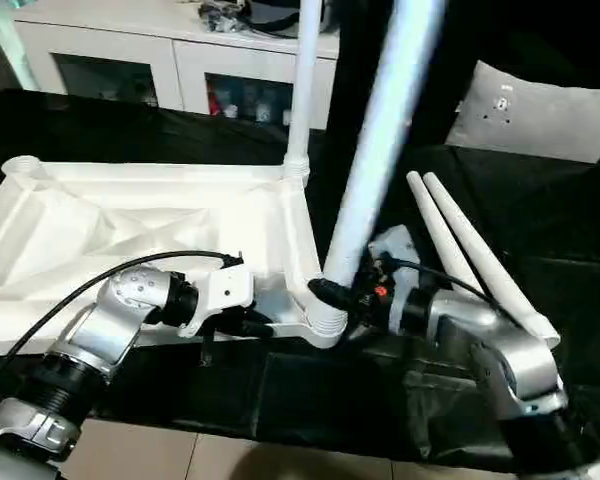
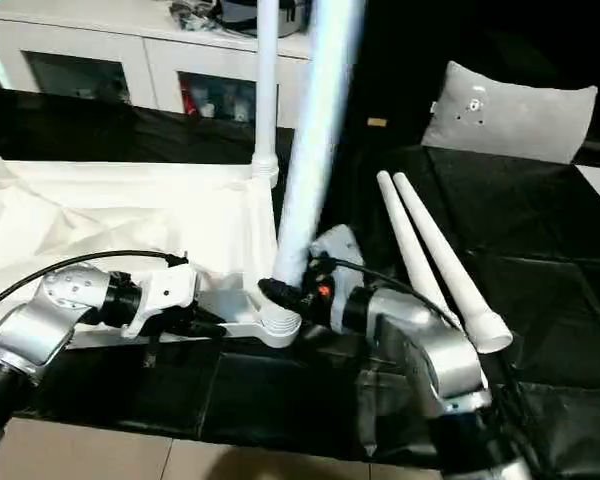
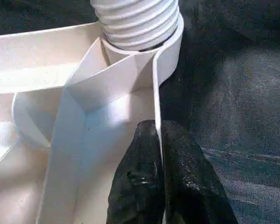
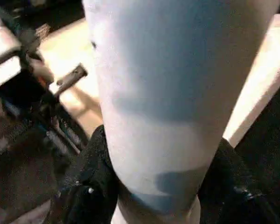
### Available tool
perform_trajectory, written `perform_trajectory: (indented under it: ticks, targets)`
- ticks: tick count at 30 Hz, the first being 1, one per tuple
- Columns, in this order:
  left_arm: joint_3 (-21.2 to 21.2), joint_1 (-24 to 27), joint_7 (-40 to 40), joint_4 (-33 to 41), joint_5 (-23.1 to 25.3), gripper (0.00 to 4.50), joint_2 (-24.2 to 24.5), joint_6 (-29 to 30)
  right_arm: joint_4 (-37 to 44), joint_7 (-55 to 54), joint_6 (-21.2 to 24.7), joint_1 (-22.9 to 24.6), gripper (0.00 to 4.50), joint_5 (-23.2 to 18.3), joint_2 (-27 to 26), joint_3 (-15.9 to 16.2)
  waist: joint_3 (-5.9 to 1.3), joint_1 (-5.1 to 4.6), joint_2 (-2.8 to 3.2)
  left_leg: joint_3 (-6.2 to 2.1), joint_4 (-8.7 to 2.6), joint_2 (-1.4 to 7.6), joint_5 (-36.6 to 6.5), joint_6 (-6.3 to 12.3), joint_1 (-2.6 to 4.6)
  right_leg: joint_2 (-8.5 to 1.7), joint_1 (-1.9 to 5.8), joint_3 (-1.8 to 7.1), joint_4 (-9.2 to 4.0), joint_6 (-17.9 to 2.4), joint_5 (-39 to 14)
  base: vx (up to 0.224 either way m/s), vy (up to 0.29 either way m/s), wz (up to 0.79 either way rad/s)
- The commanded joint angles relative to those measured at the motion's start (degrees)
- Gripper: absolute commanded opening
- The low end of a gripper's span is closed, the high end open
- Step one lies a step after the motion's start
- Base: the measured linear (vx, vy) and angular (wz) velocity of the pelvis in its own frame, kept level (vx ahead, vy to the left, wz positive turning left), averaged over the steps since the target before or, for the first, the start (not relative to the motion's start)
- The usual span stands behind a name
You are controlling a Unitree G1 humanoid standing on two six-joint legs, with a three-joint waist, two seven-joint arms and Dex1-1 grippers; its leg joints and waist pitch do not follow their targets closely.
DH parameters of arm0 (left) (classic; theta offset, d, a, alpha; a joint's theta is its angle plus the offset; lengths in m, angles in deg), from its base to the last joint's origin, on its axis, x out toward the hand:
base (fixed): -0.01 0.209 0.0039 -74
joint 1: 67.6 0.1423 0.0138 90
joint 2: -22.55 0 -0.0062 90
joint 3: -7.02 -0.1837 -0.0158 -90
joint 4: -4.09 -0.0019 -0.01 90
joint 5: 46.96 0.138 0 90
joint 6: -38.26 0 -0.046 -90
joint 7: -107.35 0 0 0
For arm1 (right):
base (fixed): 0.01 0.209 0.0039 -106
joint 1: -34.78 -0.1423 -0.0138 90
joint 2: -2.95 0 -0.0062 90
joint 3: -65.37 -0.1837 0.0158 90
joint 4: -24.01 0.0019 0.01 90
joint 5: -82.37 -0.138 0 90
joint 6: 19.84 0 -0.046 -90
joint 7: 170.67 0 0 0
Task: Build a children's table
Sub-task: Insert table leg to table base
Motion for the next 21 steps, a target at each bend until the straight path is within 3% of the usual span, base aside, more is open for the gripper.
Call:
perform_trajectory:
  ticks: [1, 2, 7, 10, 11, 15, 21]
  targets:
    - [1.1, 0.0, 1.6, 0.2, 0.0, 0.00, -0.5, -0.2, -2.0, -0.1, 0.5, 2.7, 1.90, -0.8, -0.1, 0.0, -3.03, -0.23, 1.02, 2.00, -4.72, -0.47, -9.1, -0.69, -1.27, -2.24, 3.52, 2.31, -3.84, -9.9, -14.0, 0.000, 0.000, 0.00]
    - [1.2, 0.3, 1.8, 0.3, -0.1, 0.00, -0.4, 0.0, -2.0, 0.0, -0.4, 3.9, 1.90, -1.1, -0.4, -0.2, -3.03, -0.17, 1.30, 2.01, -4.74, -0.46, -9.0, -0.60, -1.26, -2.26, 3.48, 2.32, -3.90, -9.9, -13.6, 0.000, 0.000, 0.00]
    - [1.3, 0.9, 1.9, 0.6, -0.1, 0.00, -0.2, 0.0, -2.2, 1.6, -4.4, 7.7, 1.90, -0.1, -0.2, 0.7, -3.00, -0.14, 1.29, 2.00, -4.79, -0.47, -9.4, -0.36, -1.33, -2.21, 3.58, 2.28, -3.94, -10.0, -13.2, 0.000, 0.000, 0.00]
    - [1.3, 0.9, 2.0, 0.6, 0.0, 0.00, -0.1, 0.0, -1.7, 2.2, -6.6, 9.1, 1.90, 2.1, 0.4, 1.9, -2.94, -0.16, 1.39, 2.01, -4.83, -0.51, -10.0, -0.24, -1.35, -2.21, 3.53, 2.27, -4.14, -9.6, -14.5, 0.000, 0.000, 0.00]
    - [1.3, 0.8, 2.0, 0.1, 0.1, 0.00, 0.1, -0.2, -1.9, 2.3, -9.0, 9.7, 1.90, 5.3, 2.1, 4.1, -2.87, -0.16, 1.34, 1.96, -4.90, -0.50, -10.1, -0.25, -1.34, -2.14, 3.54, 2.25, -4.18, -9.2, -15.3, 0.000, 0.000, 0.00]
    - [1.0, 0.4, 1.8, -0.5, 0.6, 0.00, 0.5, -0.8, -3.2, 2.3, -11.6, 9.2, 1.90, 9.1, 4.4, 7.0, -2.95, -0.20, 1.38, 1.98, -4.86, -0.50, -9.6, -0.11, -1.33, -2.10, 3.61, 2.27, -4.06, -9.3, -14.0, 0.000, 0.000, 0.00]
    - [0.1, 0.0, 0.9, -0.4, 1.2, 0.00, 0.8, -1.7, -4.9, 4.1, -11.8, 6.5, 1.90, 10.6, 5.3, 9.0, -2.44, -0.61, 1.25, 1.82, -5.16, -0.50, -13.9, 0.19, -1.17, -2.06, 3.26, 2.22, -4.66, -8.2, -19.9, 0.000, 0.000, 0.00]
